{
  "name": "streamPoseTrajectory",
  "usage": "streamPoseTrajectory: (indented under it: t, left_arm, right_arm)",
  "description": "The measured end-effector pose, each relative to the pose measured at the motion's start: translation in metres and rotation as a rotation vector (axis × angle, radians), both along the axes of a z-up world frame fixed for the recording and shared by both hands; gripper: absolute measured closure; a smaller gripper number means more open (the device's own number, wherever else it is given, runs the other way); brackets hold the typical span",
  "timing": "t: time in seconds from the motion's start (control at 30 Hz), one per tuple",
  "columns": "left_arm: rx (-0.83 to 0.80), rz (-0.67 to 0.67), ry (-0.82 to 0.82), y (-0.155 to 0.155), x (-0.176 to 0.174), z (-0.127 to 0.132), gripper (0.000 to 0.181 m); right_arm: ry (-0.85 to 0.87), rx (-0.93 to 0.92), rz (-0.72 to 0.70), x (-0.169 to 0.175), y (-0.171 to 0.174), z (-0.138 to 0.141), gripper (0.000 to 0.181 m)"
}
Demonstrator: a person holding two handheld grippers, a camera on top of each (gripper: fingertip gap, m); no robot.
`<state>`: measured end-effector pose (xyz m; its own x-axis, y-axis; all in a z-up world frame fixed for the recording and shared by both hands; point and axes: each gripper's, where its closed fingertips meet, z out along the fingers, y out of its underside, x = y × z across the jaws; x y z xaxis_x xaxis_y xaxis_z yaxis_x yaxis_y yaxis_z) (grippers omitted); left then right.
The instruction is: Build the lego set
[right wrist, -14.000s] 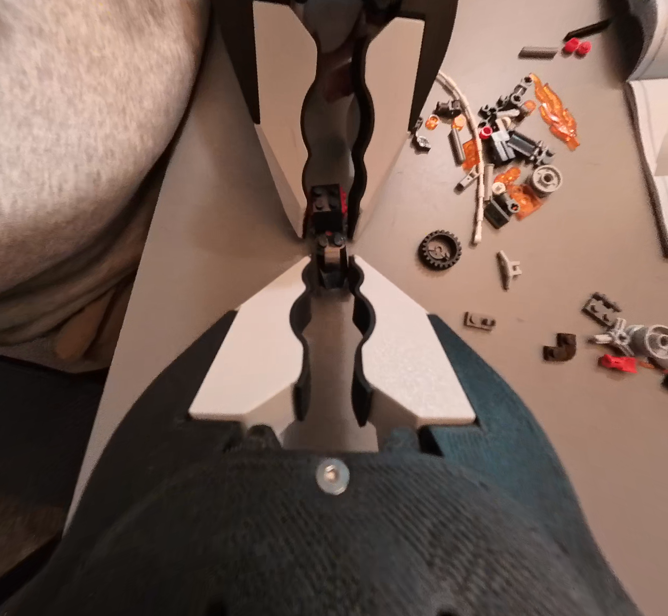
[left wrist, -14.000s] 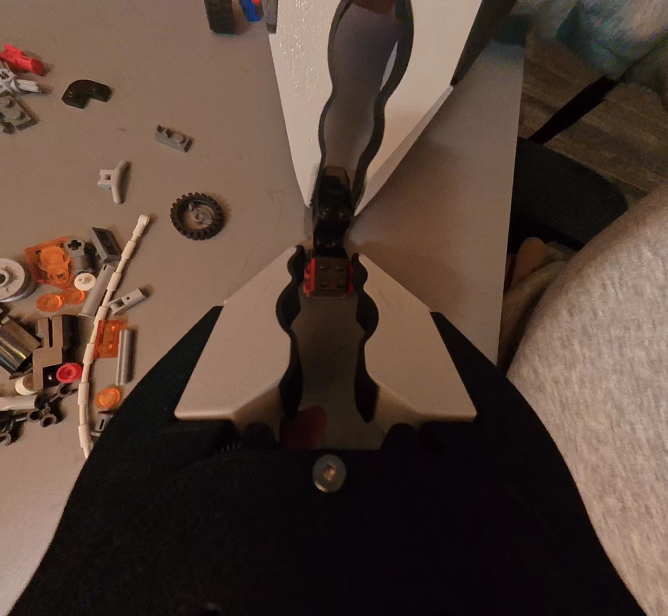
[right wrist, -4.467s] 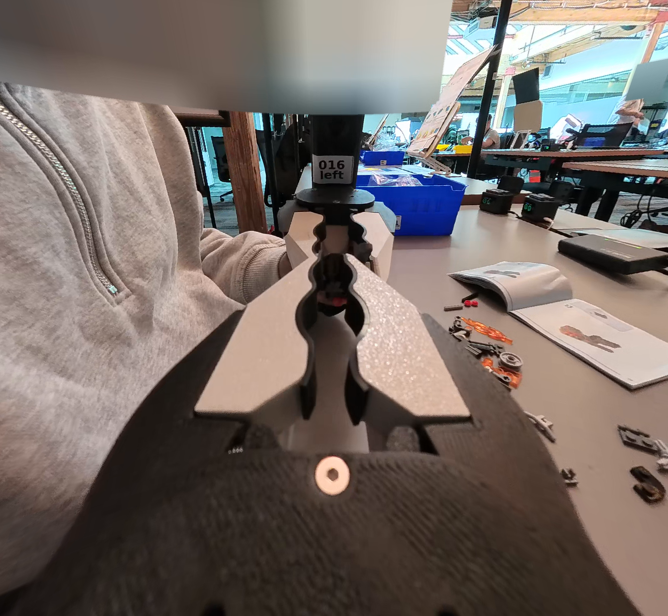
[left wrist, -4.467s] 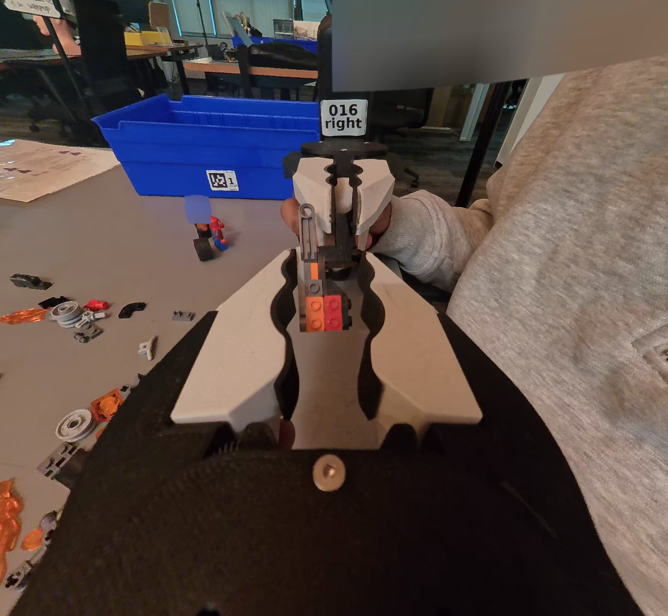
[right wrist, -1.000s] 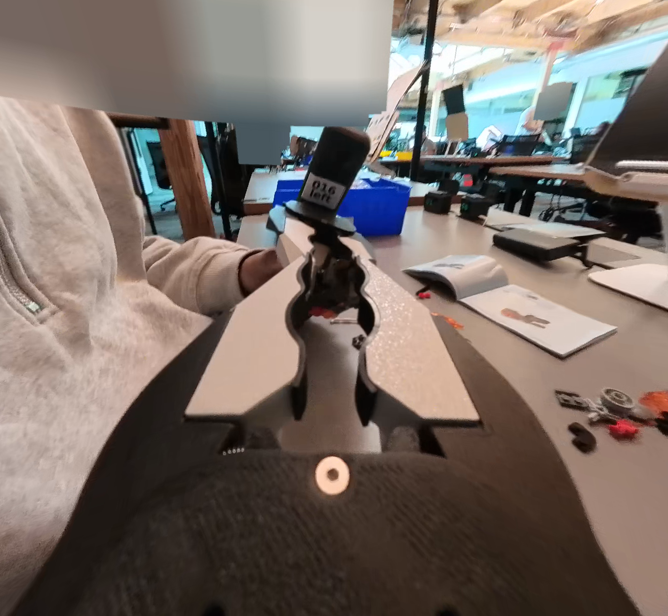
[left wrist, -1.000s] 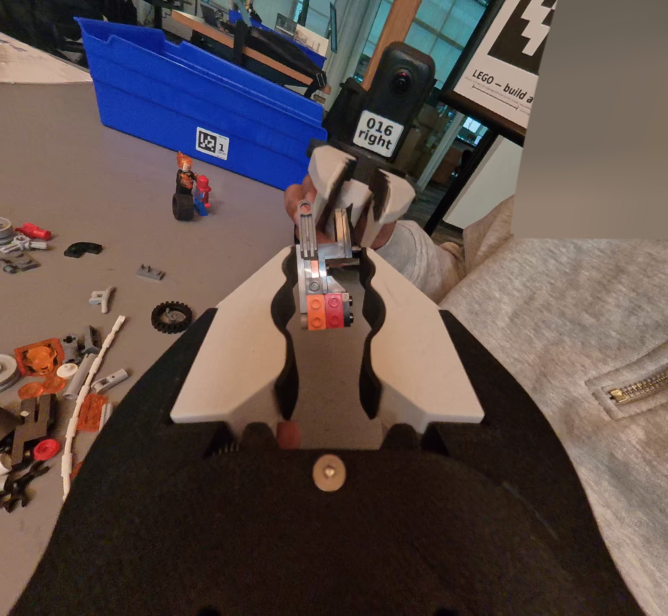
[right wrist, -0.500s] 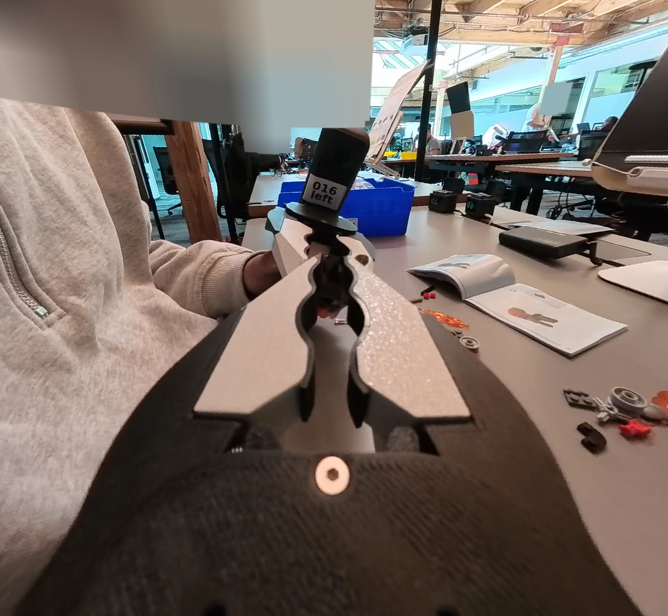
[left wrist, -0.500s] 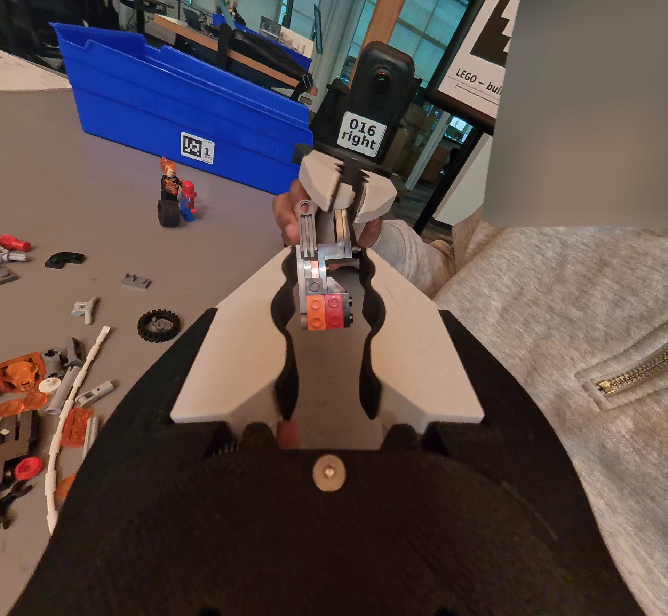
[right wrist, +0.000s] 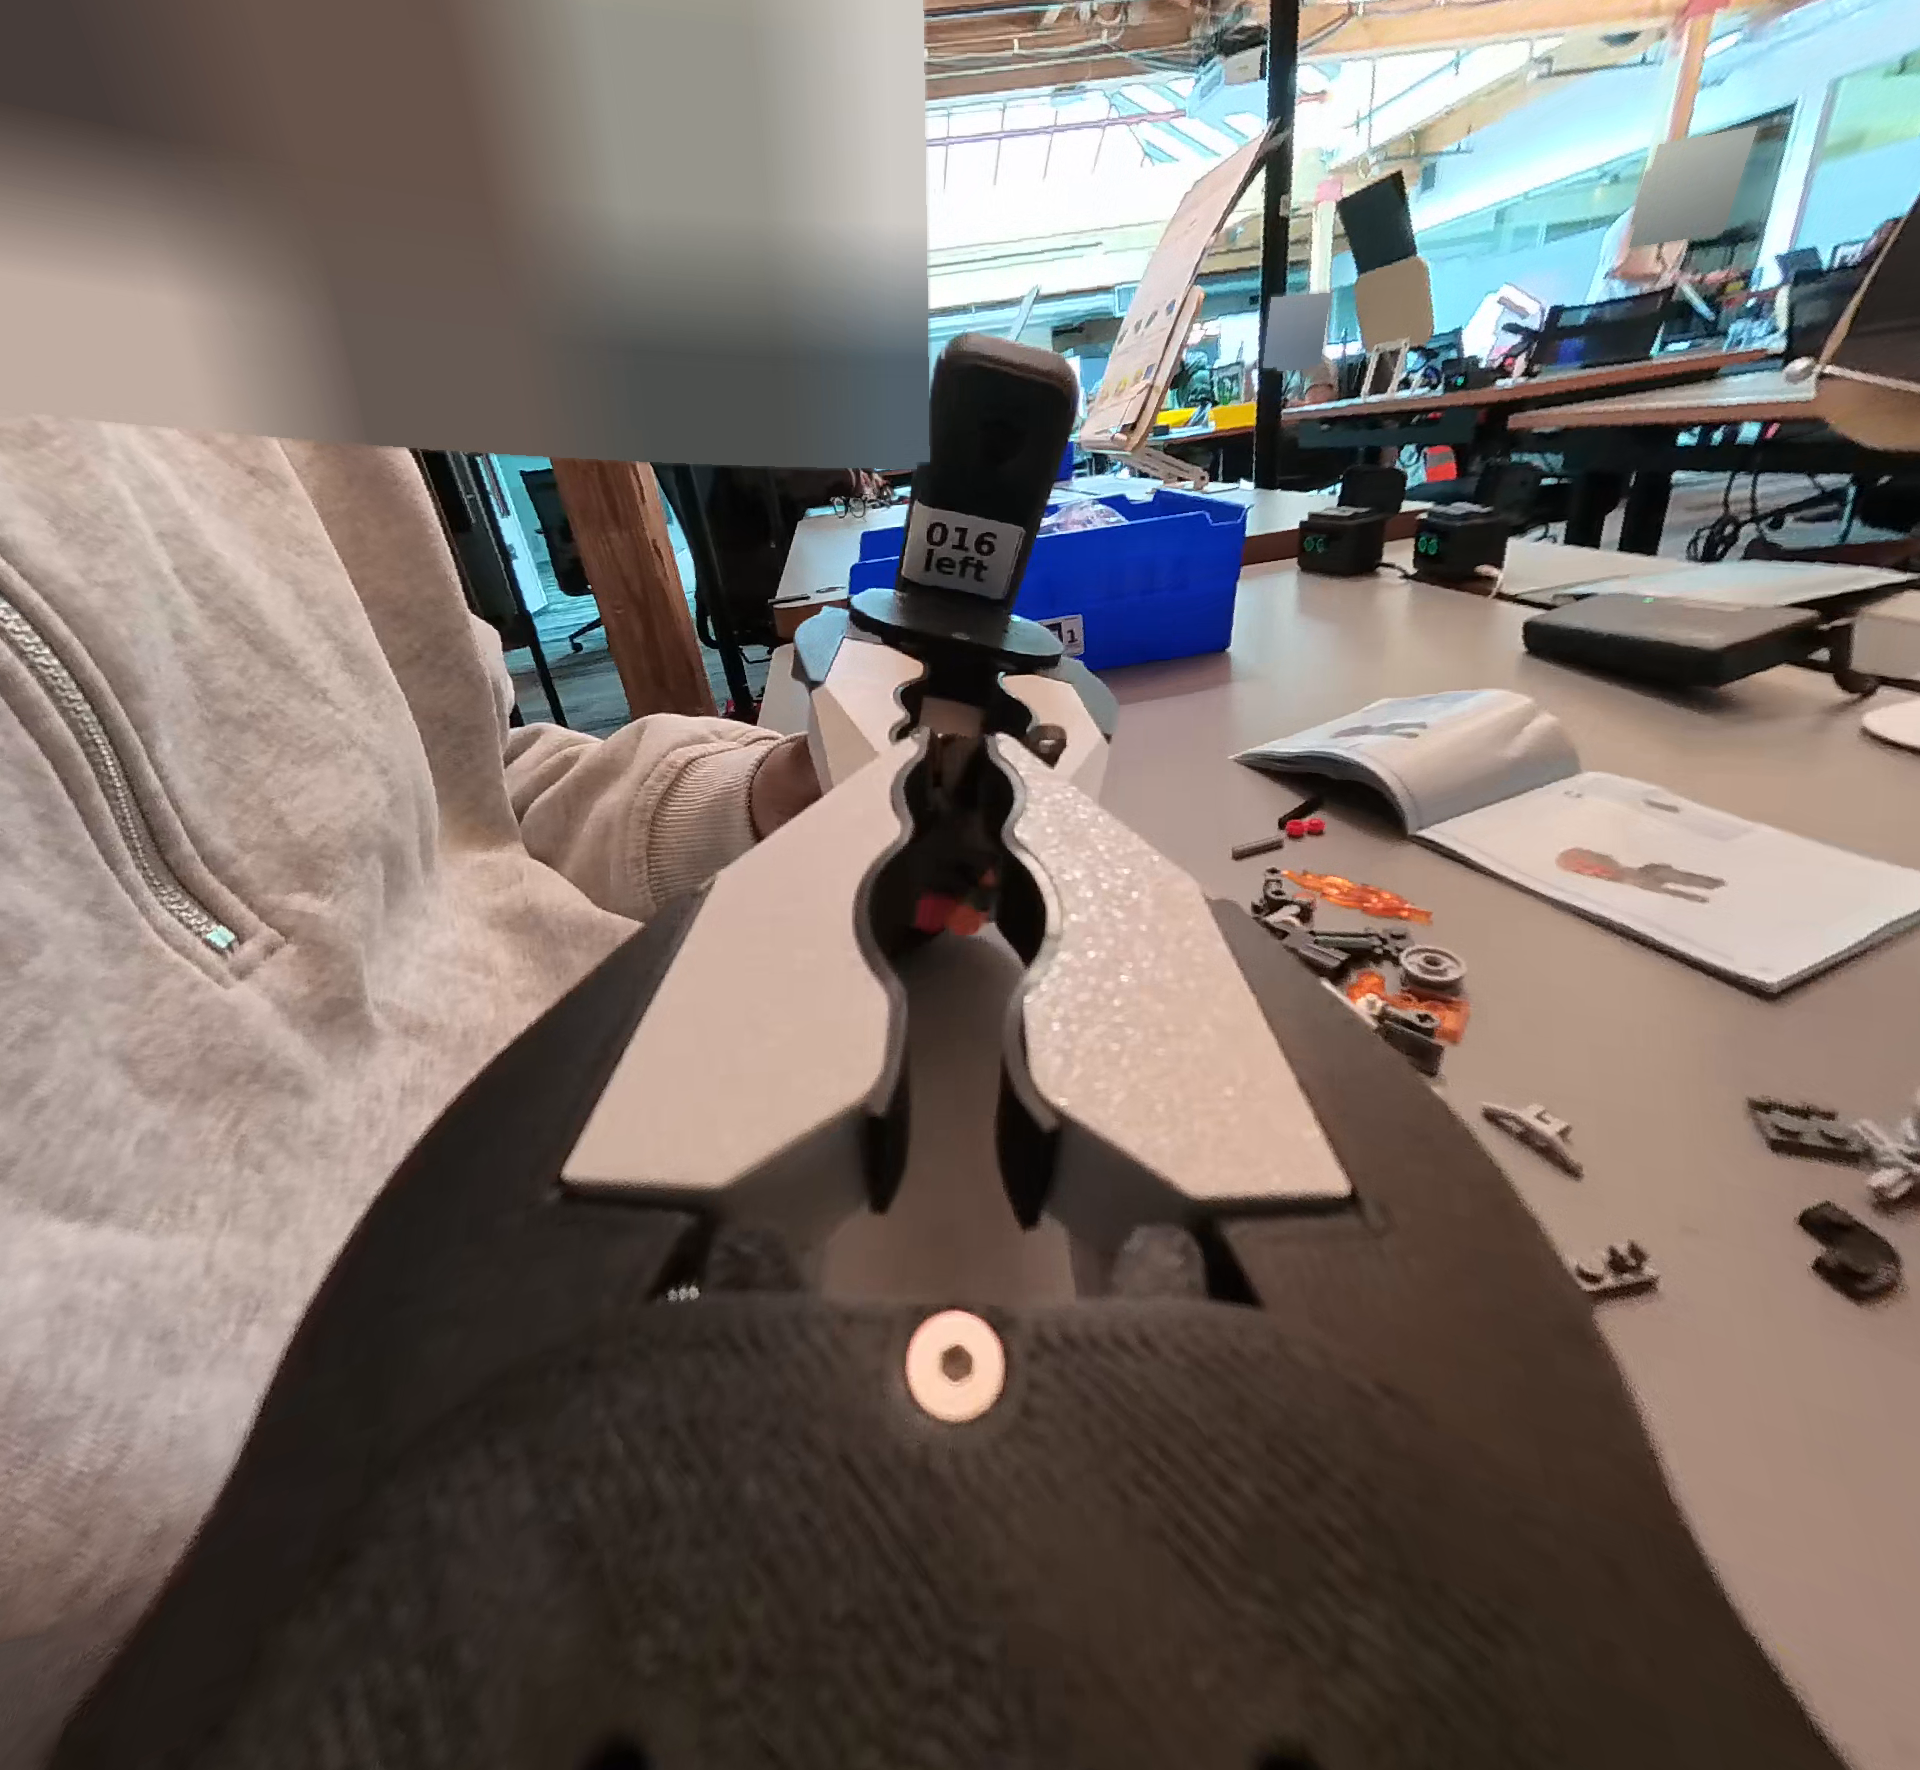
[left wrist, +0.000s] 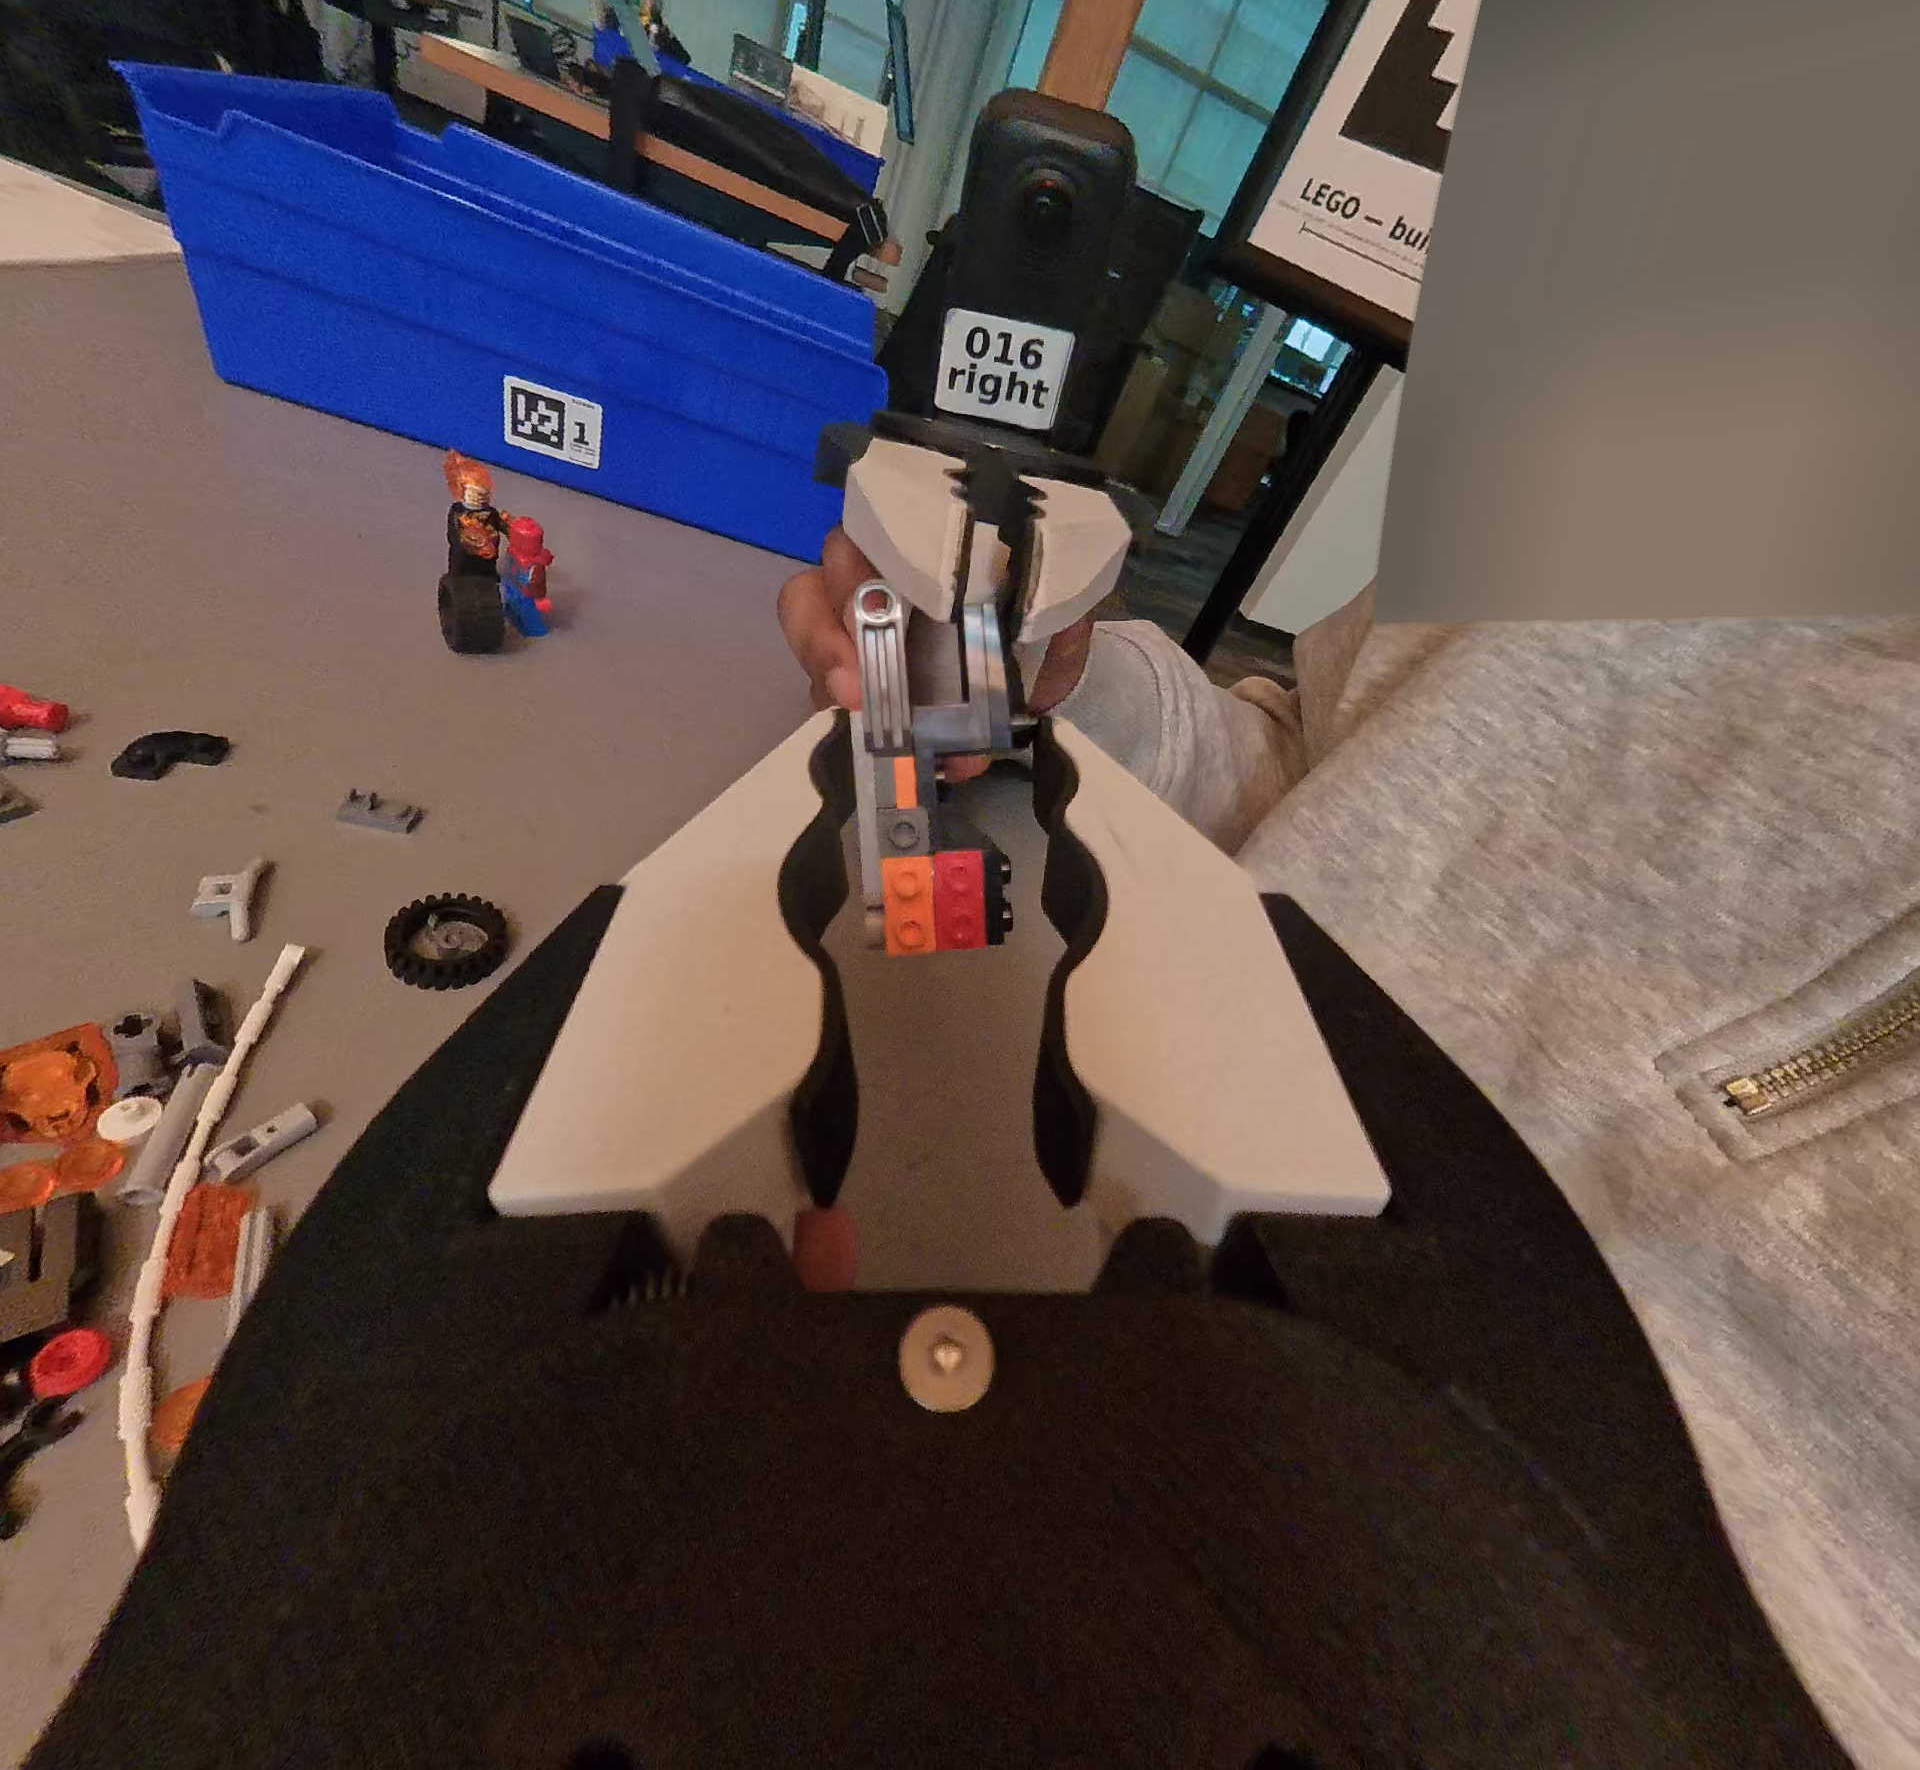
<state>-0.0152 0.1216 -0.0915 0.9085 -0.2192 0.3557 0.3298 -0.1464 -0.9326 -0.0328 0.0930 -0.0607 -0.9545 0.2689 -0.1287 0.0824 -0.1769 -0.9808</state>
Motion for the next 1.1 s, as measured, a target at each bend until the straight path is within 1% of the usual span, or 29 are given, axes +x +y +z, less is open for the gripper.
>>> streamPoseTrajectory:
  t: [0.1, 0.17, 0.23, 0.3, 0.37, 0.4, 0.47, 0.53, 0.57, 0.73, 0.9, 0.97, 1.03, 1.1]
  left_arm:
    - [0.008, 0.007, 0.007, -0.001, -0.002, 0.001, 0.145]
    - [0.011, 0.055, 0.014, -0.002, -0.010, 0.001, 0.137]
    - [0.015, 0.110, 0.015, -0.004, -0.020, 0.001, 0.125]
    - [0.031, 0.162, 0.011, -0.008, -0.029, 0.004, 0.122]
    - [0.073, 0.199, 0.004, -0.014, -0.036, 0.012, 0.122]
    - [0.098, 0.220, -0.001, -0.018, -0.040, 0.017, 0.121]
    - [0.145, 0.237, -0.025, -0.023, -0.045, 0.024, 0.121]
    - [0.174, 0.235, -0.060, -0.026, -0.047, 0.028, 0.122]
    - [0.182, 0.227, -0.078, -0.027, -0.047, 0.028, 0.122]
    - [0.199, 0.226, -0.099, -0.029, -0.049, 0.030, 0.122]
    - [0.188, 0.213, -0.102, -0.027, -0.047, 0.028, 0.122]
    - [0.188, 0.216, -0.101, -0.027, -0.048, 0.028, 0.122]
    - [0.189, 0.215, -0.103, -0.027, -0.048, 0.028, 0.122]
    - [0.188, 0.213, -0.106, -0.027, -0.048, 0.028, 0.122]
  right_arm:
    - [-0.026, 0.010, 0.000, -0.002, -0.001, -0.001, 0.176]
    - [-0.073, -0.001, -0.017, -0.006, 0.000, -0.002, 0.175]
    - [-0.178, -0.035, -0.029, -0.014, 0.004, -0.004, 0.175]
    - [-0.364, -0.010, -0.050, -0.026, 0.008, -0.020, 0.175]
    - [-0.553, 0.048, -0.121, -0.040, 0.017, -0.046, 0.175]
    - [-0.621, 0.059, -0.135, -0.043, 0.021, -0.054, 0.176]
    - [-0.713, 0.066, -0.182, -0.049, 0.031, -0.067, 0.176]
    - [-0.793, 0.127, -0.238, -0.055, 0.042, -0.084, 0.176]
    - [-0.819, 0.148, -0.246, -0.055, 0.046, -0.089, 0.180]
    - [-0.813, 0.191, -0.307, -0.058, 0.065, -0.095, 0.180]
    - [-0.824, 0.151, -0.282, -0.056, 0.072, -0.092, 0.180]
    - [-0.830, 0.136, -0.281, -0.057, 0.076, -0.091, 0.174]
    - [-0.825, 0.127, -0.281, -0.058, 0.081, -0.090, 0.181]
    - [-0.815, 0.140, -0.295, -0.058, 0.087, -0.090, 0.179]
